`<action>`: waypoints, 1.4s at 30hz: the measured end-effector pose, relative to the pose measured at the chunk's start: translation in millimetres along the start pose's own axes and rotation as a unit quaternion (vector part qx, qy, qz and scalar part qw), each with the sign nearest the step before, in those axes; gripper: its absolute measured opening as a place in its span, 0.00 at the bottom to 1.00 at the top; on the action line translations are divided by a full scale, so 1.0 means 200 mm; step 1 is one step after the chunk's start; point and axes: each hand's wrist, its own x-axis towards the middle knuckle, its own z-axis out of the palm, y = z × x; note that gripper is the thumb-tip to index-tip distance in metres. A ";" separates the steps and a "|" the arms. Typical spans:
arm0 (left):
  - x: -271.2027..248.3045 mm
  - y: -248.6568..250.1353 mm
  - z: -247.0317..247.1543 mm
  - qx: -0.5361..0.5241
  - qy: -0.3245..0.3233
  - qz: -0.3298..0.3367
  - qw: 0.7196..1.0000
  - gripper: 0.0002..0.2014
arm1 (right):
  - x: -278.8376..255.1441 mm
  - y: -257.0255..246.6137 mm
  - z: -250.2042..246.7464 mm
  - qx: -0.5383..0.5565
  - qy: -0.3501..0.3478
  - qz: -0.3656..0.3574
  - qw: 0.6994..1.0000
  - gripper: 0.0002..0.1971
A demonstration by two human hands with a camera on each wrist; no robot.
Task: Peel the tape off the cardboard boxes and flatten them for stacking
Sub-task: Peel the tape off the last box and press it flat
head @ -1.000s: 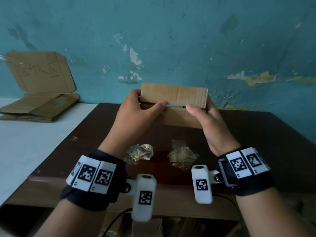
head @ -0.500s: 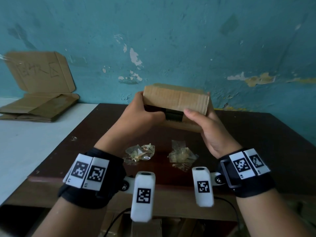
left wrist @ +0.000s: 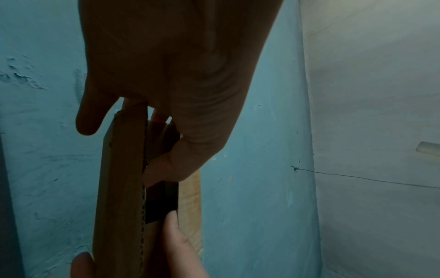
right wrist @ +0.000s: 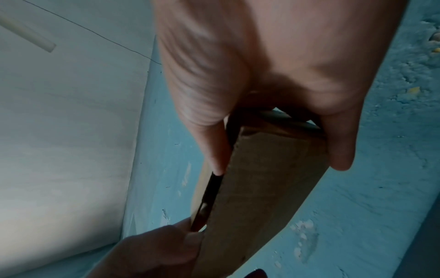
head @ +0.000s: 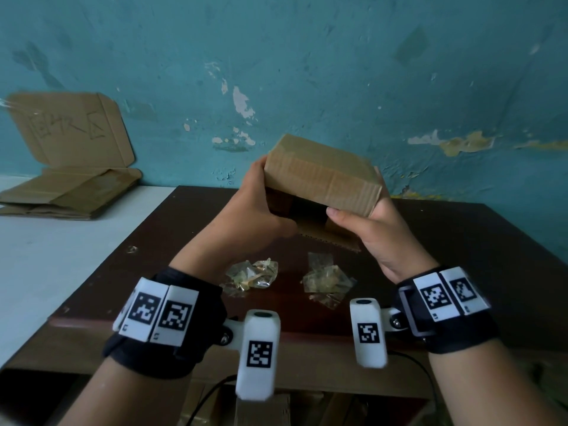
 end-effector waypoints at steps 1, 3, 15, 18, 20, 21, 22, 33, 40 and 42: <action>0.00 0.00 0.00 0.004 -0.004 0.001 1.000 0.50 | 0.00 0.00 0.00 -0.004 0.002 -0.002 1.000 0.35; 0.00 0.00 -0.01 0.008 -0.003 0.003 1.000 0.50 | 0.00 0.00 0.00 -0.011 0.001 -0.003 1.000 0.34; 0.00 0.00 0.03 -0.004 0.087 0.027 0.996 0.33 | -0.01 -0.04 0.02 0.000 0.033 -0.006 0.999 0.35; 0.00 -0.01 0.04 0.012 0.129 0.029 0.991 0.30 | -0.01 -0.03 0.03 -0.016 0.050 0.009 0.999 0.45; 0.00 -0.01 0.04 0.036 0.140 0.031 0.989 0.32 | -0.02 -0.04 0.02 -0.015 0.064 0.027 0.997 0.46; 0.00 -0.01 0.04 0.050 0.143 0.033 0.988 0.32 | -0.02 -0.04 0.01 -0.014 0.062 0.039 0.997 0.44; 0.00 -0.01 0.04 0.060 0.146 0.034 0.987 0.32 | -0.02 -0.05 0.00 -0.016 0.055 0.053 0.997 0.44; -0.01 -0.03 0.09 0.150 0.162 0.049 0.974 0.29 | -0.01 -0.05 0.01 -0.011 0.064 0.044 0.997 0.38; 0.01 -0.05 0.14 0.171 0.192 0.075 0.964 0.27 | 0.02 0.01 0.05 -0.031 0.075 0.009 0.997 0.41; 0.01 -0.06 0.14 0.160 0.201 0.069 0.964 0.29 | 0.01 0.03 0.05 -0.039 0.078 0.012 0.996 0.43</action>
